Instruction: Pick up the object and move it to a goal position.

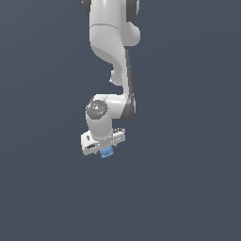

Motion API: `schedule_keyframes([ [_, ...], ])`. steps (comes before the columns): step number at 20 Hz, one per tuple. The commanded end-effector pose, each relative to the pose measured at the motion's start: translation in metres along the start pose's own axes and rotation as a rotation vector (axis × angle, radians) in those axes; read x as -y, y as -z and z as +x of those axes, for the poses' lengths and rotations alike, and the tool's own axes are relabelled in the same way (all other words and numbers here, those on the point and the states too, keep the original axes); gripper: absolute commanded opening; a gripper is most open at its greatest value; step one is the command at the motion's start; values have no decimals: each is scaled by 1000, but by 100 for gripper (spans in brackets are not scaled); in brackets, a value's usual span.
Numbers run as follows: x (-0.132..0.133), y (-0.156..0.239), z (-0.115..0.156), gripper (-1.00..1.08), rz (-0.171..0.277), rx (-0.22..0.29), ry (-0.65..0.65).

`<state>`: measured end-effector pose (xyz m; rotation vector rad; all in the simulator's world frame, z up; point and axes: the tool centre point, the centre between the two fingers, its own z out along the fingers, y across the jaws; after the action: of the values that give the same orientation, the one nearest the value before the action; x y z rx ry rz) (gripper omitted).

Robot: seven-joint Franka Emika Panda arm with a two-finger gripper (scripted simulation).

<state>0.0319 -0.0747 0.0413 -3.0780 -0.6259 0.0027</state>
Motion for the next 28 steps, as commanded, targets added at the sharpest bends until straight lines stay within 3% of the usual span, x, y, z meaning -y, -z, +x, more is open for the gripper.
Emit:
schedule_keyframes([
  [1,-1,0,1,-100,-1,-2,0],
  [17,6,7,1,-100,-1,-2,0],
  [28,53,64,-1,-100,-2,-1,0],
])
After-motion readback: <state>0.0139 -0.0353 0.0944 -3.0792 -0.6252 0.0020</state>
